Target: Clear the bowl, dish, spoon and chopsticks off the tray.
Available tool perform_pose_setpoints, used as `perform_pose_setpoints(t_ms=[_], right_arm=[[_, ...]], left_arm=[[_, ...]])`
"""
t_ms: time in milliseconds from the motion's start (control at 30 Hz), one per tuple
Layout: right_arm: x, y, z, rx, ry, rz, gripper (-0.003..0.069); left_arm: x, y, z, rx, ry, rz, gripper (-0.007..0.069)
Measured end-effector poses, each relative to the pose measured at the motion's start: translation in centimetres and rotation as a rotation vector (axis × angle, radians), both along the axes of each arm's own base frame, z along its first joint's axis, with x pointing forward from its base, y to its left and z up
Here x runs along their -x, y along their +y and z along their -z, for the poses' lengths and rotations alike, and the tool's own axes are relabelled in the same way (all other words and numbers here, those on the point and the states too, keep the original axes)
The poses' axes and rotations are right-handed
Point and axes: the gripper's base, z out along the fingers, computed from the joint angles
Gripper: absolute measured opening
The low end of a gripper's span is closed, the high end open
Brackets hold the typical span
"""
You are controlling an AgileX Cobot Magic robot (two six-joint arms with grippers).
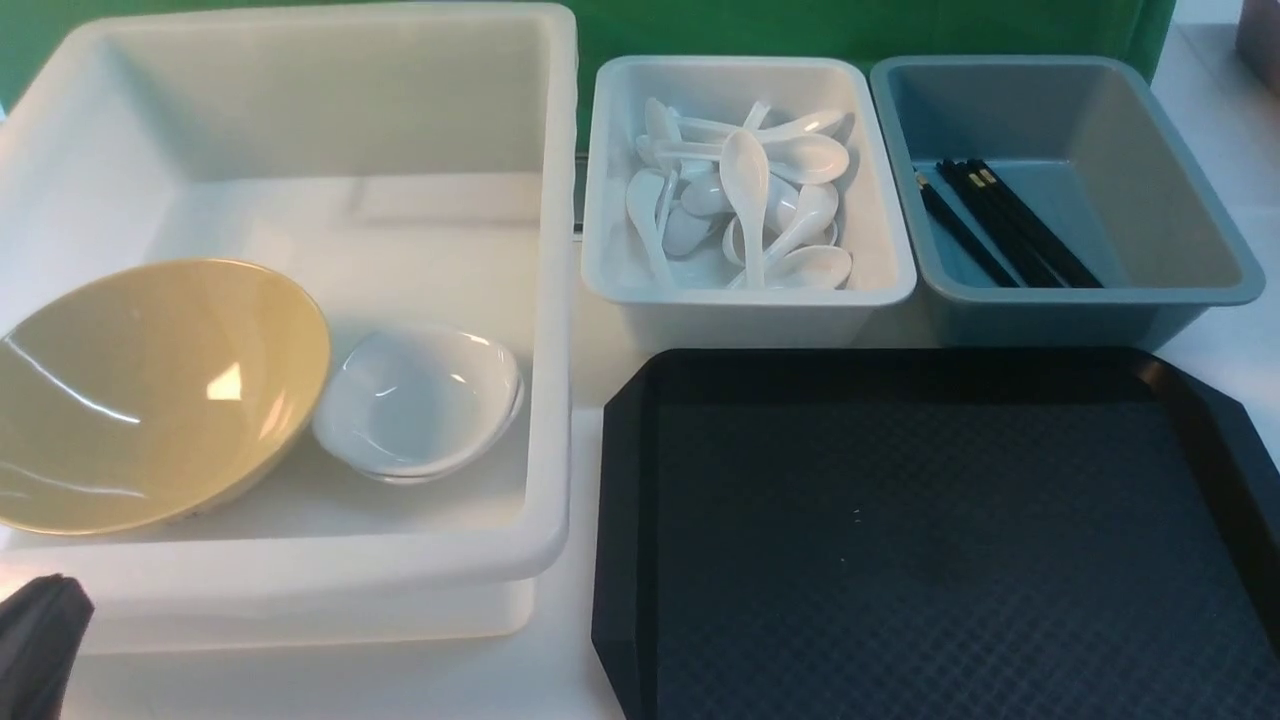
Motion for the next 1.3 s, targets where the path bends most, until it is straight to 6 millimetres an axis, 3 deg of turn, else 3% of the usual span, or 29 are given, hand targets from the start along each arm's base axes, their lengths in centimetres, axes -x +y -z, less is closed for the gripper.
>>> perform_pose_setpoints(t_ms=[167,1300], right_arm=[[0.0,0.0,0.0,0.0,0.0,0.0,0.0084],[0.0,0.0,0.0,0.0,0.0,0.001,0.0098]], left_arm=[[-0.4,0.2,3.4,-0.01,0.094,-0.033,-0.0015],[-0.5,0.2,3.4,-0.01,0.069,-0.032,-0.0015]])
